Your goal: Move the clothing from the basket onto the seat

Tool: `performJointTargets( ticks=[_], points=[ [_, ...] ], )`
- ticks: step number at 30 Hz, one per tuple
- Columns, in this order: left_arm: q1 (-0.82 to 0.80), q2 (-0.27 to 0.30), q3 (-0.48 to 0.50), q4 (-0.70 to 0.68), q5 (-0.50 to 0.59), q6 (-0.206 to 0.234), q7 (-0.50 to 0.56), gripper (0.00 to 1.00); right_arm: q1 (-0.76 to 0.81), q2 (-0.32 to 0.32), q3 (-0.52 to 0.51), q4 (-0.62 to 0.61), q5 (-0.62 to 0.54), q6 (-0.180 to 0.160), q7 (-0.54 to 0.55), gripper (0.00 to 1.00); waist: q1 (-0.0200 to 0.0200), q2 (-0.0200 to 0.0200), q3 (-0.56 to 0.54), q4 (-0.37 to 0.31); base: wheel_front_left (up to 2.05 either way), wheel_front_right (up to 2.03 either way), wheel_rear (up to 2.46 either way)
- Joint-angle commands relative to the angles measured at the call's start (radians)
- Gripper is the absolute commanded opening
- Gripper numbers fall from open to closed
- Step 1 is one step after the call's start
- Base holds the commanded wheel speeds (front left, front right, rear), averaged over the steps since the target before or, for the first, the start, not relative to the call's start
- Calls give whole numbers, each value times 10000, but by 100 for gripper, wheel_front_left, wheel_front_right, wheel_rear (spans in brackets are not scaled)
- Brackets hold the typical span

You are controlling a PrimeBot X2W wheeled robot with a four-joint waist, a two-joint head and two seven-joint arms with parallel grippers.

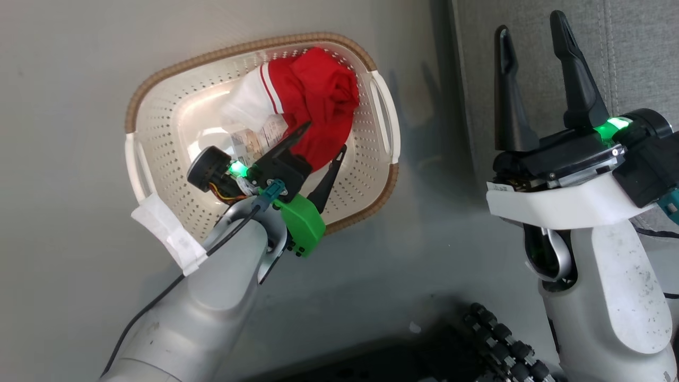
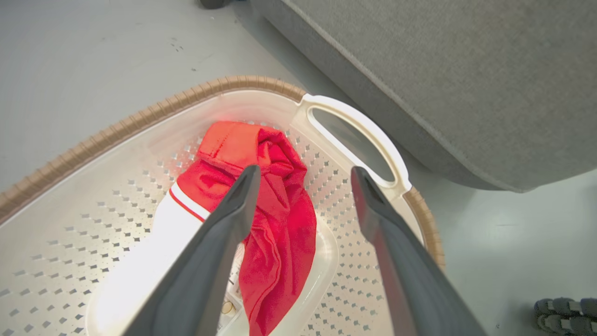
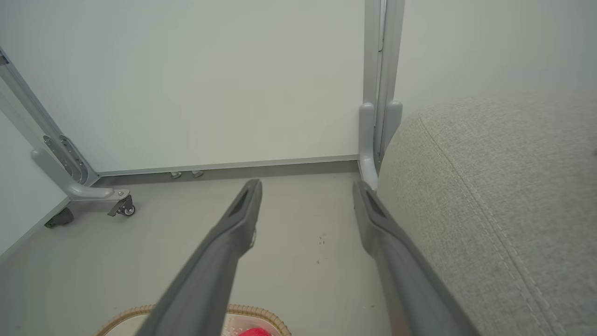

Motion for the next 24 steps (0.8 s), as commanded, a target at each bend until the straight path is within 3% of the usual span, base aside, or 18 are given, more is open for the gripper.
performJointTargets(
  ticks=[1,9,24],
  points=[
    [-346,145,-80,346,-57,-31,9,100,-194,0,64,-35,87,-5,-74,100,-1,0,1218,-748,0,0,0],
    [-1552,324,-188,2151,-294,-31,11,100,-450,0,292,-371,337,-7,-86,100,-1,0,2092,-1131,0,0,0],
    [-2756,648,300,4022,-647,372,11,100,-302,1,646,-703,554,-7,-90,100,-1,0,2809,-1566,0,0,0]
  ],
)
